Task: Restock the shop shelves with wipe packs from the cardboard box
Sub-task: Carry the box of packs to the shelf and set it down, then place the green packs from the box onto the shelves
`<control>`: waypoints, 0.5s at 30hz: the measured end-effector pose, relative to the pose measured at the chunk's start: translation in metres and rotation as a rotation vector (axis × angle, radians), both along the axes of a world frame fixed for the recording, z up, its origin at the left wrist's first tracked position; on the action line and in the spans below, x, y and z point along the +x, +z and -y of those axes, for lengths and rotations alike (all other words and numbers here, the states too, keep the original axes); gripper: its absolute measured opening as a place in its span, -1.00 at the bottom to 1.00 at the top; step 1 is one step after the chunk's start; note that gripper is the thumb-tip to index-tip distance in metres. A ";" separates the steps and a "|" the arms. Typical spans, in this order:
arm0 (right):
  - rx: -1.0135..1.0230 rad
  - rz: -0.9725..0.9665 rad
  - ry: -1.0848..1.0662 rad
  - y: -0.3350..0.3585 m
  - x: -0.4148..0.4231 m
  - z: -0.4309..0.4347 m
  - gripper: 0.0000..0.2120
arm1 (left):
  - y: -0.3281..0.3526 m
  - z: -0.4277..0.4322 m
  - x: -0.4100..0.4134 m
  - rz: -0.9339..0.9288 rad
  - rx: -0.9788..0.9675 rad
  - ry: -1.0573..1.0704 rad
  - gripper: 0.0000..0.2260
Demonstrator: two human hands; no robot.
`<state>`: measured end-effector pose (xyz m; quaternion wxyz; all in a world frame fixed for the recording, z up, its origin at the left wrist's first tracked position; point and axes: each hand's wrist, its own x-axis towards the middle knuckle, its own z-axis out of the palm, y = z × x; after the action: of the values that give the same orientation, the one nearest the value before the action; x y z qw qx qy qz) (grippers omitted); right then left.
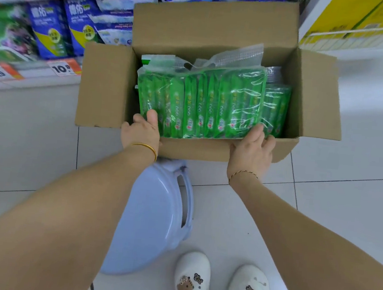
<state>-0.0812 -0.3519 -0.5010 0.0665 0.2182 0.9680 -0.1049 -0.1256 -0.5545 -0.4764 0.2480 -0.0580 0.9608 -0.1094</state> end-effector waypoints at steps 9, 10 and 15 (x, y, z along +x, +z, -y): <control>-0.068 0.658 -0.098 0.120 -0.028 0.037 -0.49 | 0.113 0.034 -0.010 0.161 0.287 0.215 -0.61; -0.106 0.721 -0.106 0.134 -0.032 0.045 -0.49 | 0.126 0.035 -0.013 0.175 0.310 0.240 -0.61; -0.266 0.854 0.005 0.199 -0.057 0.084 -0.73 | 0.191 0.041 -0.033 0.258 0.427 0.324 -0.60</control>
<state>-0.1383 -0.4361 -0.3015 0.4880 0.2290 0.8324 -0.1286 -0.1583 -0.5959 -0.2857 0.3890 -0.1427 0.9008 0.1297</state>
